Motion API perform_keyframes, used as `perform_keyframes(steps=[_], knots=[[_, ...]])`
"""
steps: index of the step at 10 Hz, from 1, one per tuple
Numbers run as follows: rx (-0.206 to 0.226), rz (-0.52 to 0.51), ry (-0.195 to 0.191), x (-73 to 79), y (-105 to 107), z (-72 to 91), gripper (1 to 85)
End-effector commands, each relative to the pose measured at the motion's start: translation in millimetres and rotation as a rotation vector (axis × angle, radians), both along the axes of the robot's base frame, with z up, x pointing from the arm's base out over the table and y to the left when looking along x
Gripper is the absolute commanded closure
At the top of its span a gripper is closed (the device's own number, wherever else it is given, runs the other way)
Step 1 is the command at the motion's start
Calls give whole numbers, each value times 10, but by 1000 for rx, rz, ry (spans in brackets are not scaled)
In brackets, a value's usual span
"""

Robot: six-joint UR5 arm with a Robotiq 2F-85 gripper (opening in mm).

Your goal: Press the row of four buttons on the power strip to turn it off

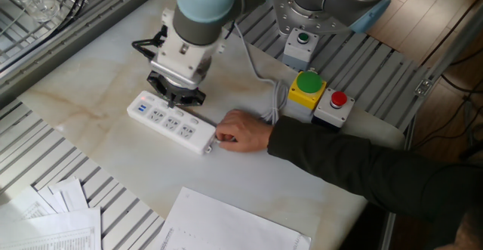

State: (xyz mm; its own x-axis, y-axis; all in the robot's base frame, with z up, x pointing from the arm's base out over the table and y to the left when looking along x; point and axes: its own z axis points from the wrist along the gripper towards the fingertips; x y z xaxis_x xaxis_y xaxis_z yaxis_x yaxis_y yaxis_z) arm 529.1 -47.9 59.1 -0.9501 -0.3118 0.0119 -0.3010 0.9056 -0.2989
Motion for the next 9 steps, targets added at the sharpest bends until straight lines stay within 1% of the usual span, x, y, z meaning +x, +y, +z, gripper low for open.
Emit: perform_keyframes(steps=[1,2,3,5,6,8,9], knots=[[24,30,18,56,-4,259,847],[7,45,13,101,-136,199,847],[2,60,3,141,-230,102,847],[-11,101,-16,203,-421,-36,847],[-15,115,-21,215,-501,-69,847],[-22,149,-18,240,-659,-31,847],[-26,176,-17,276,-758,-6,847]])
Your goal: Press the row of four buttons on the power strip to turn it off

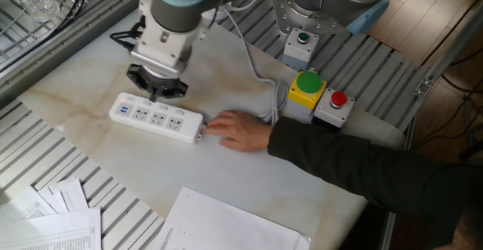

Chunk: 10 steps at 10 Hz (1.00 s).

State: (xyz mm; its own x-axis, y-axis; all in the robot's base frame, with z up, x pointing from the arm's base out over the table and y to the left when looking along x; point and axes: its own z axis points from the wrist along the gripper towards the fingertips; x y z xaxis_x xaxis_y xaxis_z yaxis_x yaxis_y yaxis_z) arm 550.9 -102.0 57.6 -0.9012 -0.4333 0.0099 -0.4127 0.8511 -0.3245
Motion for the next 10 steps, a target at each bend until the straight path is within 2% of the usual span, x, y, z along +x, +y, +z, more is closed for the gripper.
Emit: perform_keyframes(steps=[1,2,4,7,9,10], knots=[[-7,72,-9,99,-307,10,847],[-32,116,-31,176,-423,-6,847],[-59,158,-69,289,-519,-73,847],[-141,220,-106,437,-680,9,847],[-143,230,-124,490,-677,-17,847],[-171,257,-144,564,-723,-17,847]])
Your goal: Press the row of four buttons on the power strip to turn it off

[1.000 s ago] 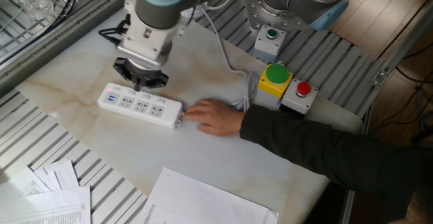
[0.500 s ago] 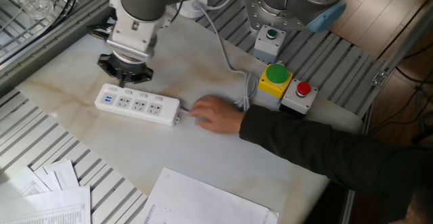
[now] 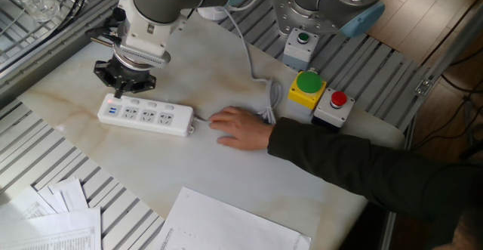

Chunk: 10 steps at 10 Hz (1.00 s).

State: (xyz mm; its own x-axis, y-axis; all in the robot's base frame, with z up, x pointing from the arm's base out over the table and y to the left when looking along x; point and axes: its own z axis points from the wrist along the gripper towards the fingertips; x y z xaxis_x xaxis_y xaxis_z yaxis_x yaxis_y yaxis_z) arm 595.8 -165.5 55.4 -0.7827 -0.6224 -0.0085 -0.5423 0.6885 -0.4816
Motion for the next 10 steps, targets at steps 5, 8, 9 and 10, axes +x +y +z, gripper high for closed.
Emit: perform_keyframes(steps=[5,8,9,10], knots=[[-60,78,-66,167,-196,-74,847],[-22,75,-56,59,-216,-217,847],[-10,69,-51,26,-209,-245,847],[6,58,-41,-10,-184,-266,847]])
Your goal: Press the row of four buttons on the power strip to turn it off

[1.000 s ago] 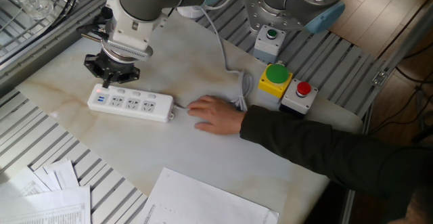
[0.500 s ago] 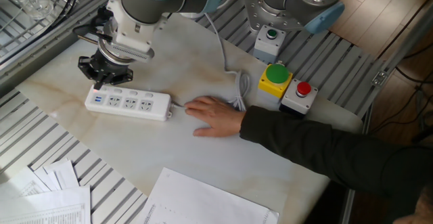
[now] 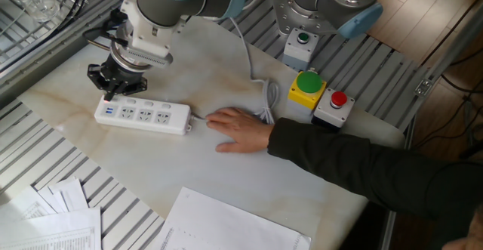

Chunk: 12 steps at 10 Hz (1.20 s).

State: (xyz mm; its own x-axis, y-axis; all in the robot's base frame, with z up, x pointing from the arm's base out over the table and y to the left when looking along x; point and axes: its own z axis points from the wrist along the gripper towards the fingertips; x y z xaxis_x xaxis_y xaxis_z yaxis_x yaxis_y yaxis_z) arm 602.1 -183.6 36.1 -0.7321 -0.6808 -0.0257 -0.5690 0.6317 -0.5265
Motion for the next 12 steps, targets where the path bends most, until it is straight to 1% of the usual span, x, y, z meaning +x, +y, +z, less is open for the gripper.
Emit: perform_keyframes(steps=[1,5,6,10,11,12], knots=[[43,-25,11,-88,13,-86,847],[51,-27,12,-97,39,-122,847],[69,-31,21,-117,87,-150,847],[92,-41,27,-158,246,-255,847],[90,-36,27,-156,246,-244,847],[73,-19,37,-173,189,-144,847]])
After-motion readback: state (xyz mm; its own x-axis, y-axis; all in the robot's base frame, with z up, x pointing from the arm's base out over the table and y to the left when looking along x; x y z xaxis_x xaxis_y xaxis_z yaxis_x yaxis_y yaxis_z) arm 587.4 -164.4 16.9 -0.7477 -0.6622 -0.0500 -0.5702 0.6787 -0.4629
